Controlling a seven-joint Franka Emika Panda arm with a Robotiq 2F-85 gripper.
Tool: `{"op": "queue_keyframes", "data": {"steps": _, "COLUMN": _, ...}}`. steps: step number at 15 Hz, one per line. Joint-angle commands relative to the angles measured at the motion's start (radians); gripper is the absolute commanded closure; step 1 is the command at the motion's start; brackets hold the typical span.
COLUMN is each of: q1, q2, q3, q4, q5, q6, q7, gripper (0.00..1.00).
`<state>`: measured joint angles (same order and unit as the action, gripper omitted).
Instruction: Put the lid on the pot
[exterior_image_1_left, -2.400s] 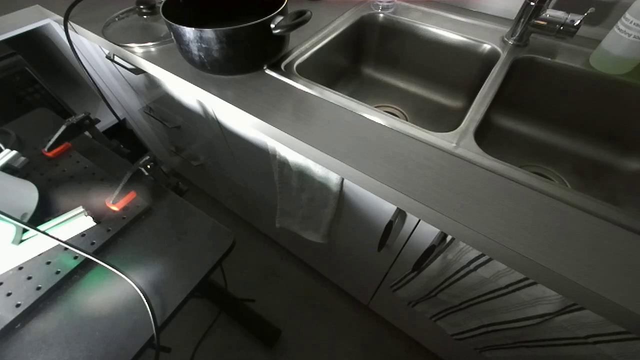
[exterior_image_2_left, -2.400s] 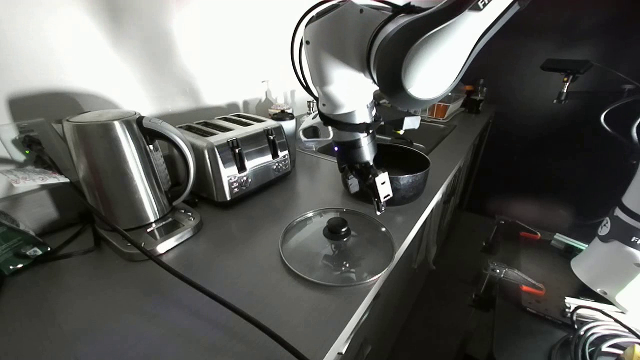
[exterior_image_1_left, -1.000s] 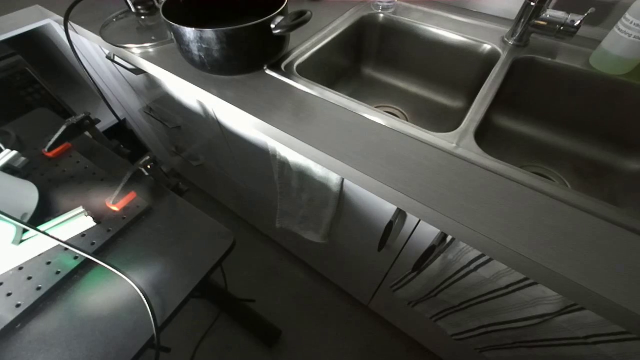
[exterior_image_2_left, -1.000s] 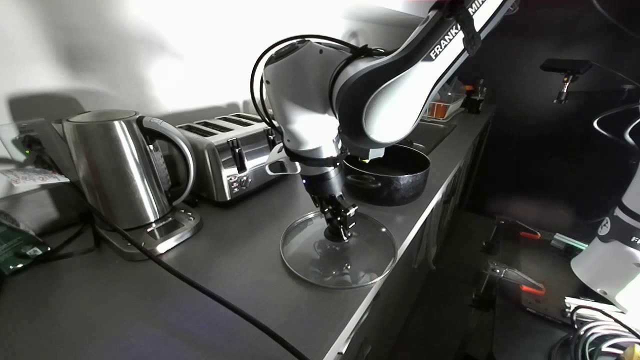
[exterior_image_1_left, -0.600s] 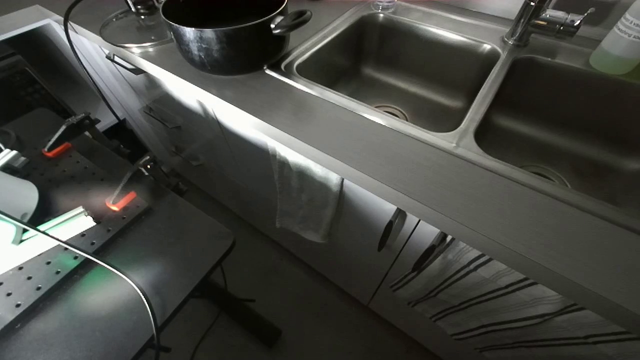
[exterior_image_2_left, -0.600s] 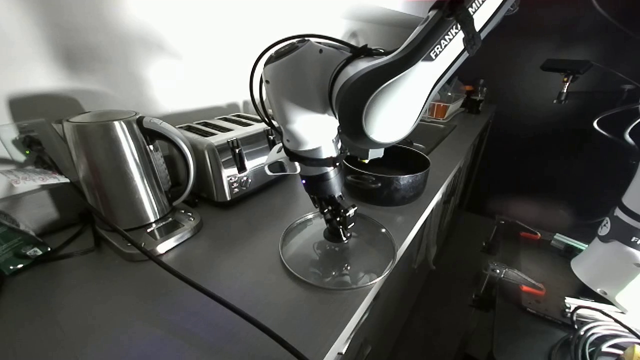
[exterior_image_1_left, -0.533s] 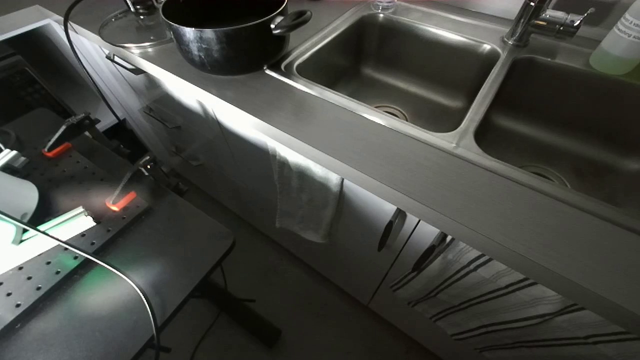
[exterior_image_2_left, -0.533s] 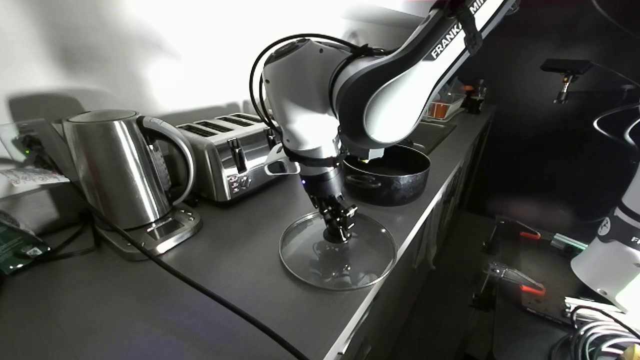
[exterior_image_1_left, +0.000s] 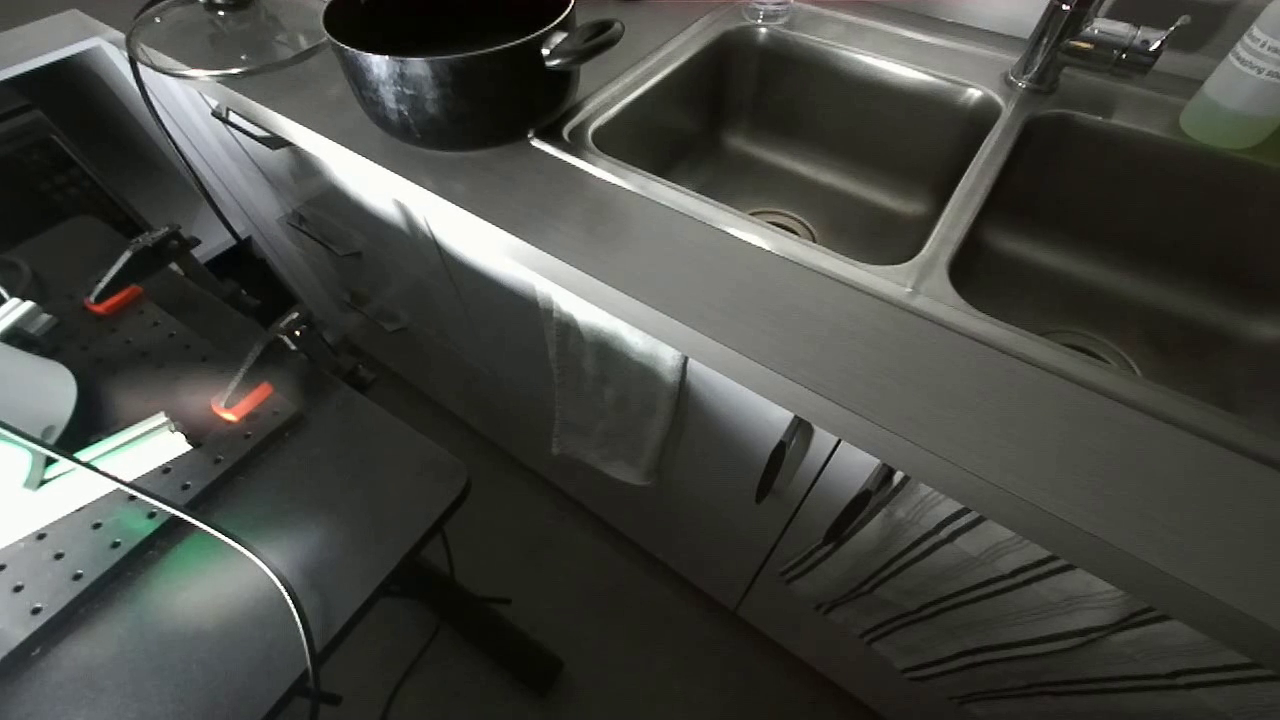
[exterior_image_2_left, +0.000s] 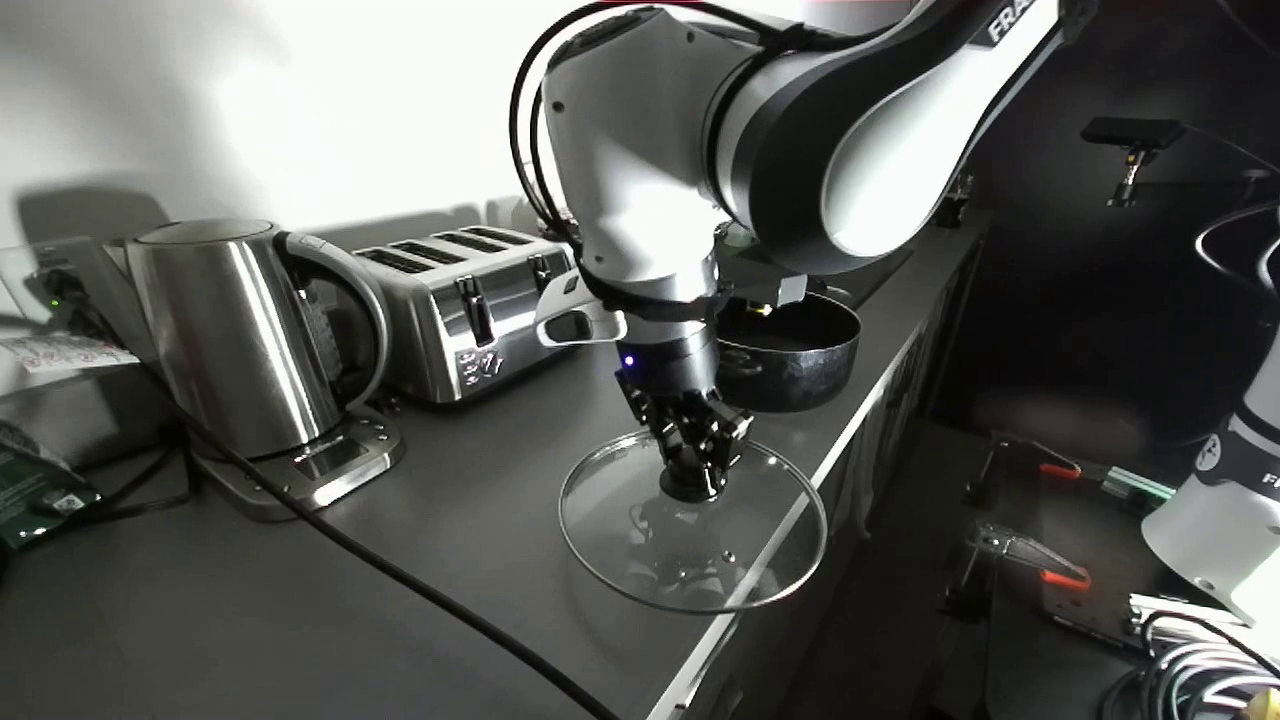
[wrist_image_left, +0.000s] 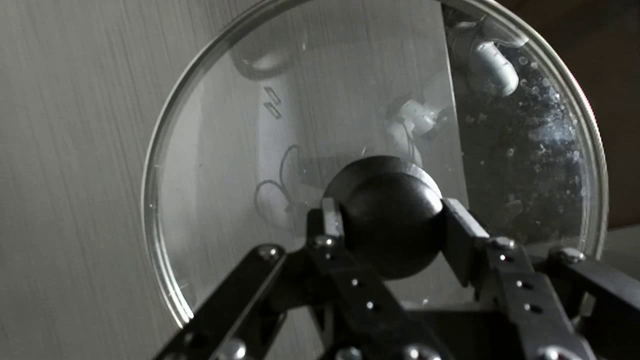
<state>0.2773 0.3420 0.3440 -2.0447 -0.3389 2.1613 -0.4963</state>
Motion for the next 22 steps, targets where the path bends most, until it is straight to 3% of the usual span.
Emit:
{"op": "queue_keyframes", "data": {"steps": 1, "q1": -0.007, "q2": -0.162, "q3": 0.029, "q4": -0.116, "q5": 0.05, "q6": 0.01, "q7": -0.055, "gripper": 0.75}}
{"op": "queue_keyframes", "data": {"steps": 6, "q1": -0.006, "q2": -0.345, "q3": 0.031, "q4": -0.212, "q5": 0.14, "q6": 0.003, "q7": -0.107, "gripper": 0.75}}
{"op": "queue_keyframes", "data": {"steps": 11, "q1": 0.0, "q2": -0.478, "q3": -0.02, "q4": -0.238, "q5": 0.207, "q6": -0.018, "q7": -0.113, "gripper": 0.75}}
{"op": "queue_keyframes", "data": {"steps": 22, "q1": -0.085, "q2": -0.521, "q3": -0.191, "q4": -0.23, "q5": 0.203, "q6": -0.043, "q7": -0.03, "gripper": 0.75}}
